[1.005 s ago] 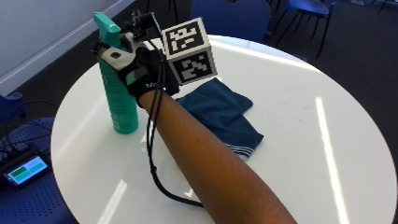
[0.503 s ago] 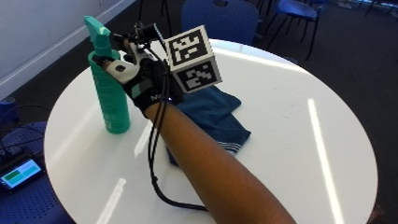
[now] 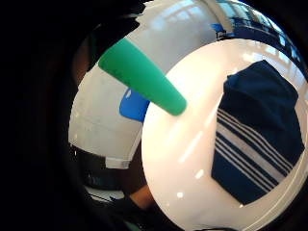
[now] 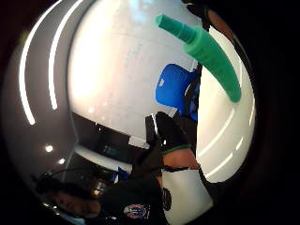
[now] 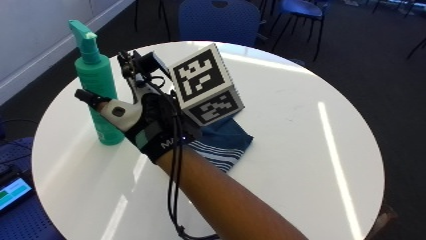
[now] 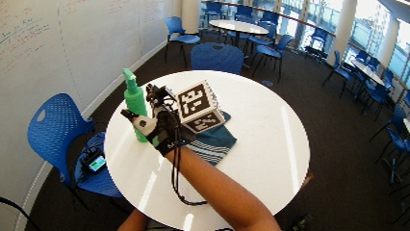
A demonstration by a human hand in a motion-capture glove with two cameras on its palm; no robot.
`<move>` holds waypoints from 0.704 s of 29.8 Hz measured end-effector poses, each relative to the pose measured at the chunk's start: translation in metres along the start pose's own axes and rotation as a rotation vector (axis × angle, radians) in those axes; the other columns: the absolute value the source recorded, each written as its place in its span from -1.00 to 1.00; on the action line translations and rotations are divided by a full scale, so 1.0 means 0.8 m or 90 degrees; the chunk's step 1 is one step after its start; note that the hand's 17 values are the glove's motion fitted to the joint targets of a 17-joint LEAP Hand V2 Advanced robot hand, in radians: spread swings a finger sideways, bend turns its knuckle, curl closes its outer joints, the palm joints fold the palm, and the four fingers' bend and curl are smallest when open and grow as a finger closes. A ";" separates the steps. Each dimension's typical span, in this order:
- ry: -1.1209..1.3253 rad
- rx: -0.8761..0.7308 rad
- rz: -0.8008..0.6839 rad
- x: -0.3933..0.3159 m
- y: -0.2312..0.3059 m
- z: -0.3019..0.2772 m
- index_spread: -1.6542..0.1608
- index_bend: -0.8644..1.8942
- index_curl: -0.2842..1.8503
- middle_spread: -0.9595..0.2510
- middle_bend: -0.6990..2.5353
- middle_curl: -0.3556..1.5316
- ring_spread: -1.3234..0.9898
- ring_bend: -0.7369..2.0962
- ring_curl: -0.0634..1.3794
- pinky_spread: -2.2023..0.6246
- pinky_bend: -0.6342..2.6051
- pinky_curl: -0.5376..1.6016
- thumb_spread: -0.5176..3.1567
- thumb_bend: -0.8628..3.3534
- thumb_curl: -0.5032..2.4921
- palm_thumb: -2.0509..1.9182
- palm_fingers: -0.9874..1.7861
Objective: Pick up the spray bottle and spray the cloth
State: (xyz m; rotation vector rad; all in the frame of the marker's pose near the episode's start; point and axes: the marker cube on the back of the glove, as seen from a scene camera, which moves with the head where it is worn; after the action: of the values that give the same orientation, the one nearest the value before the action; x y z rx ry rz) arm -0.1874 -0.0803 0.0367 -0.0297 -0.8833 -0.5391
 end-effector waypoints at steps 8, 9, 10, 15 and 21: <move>0.008 -0.084 -0.061 -0.031 0.058 -0.007 0.39 -0.26 -0.42 0.44 -0.45 -0.23 0.09 -0.27 -0.45 0.71 -0.50 -0.23 -0.16 -0.61 -0.33 0.31 -0.01; 0.017 -0.098 -0.067 -0.034 0.065 -0.009 0.39 -0.26 -0.42 0.44 -0.45 -0.23 0.10 -0.27 -0.45 0.71 -0.50 -0.23 -0.16 -0.61 -0.33 0.31 0.00; 0.028 -0.112 -0.073 -0.037 0.073 -0.010 0.39 -0.26 -0.42 0.44 -0.45 -0.23 0.10 -0.27 -0.46 0.71 -0.50 -0.23 -0.16 -0.61 -0.34 0.31 0.00; 0.103 -0.153 -0.110 -0.041 0.113 -0.022 0.37 -0.25 -0.42 0.47 -0.46 -0.24 0.11 -0.30 -0.46 0.71 -0.49 -0.22 -0.15 -0.61 -0.36 0.28 -0.08; 0.149 -0.174 -0.142 -0.048 0.151 -0.031 0.35 -0.23 -0.41 0.48 -0.46 -0.26 0.12 -0.35 -0.50 0.70 -0.50 -0.22 -0.15 -0.61 -0.39 0.25 -0.12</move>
State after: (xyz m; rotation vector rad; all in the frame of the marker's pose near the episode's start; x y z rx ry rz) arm -0.1329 0.0351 0.0157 -0.1150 -0.5821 -0.8510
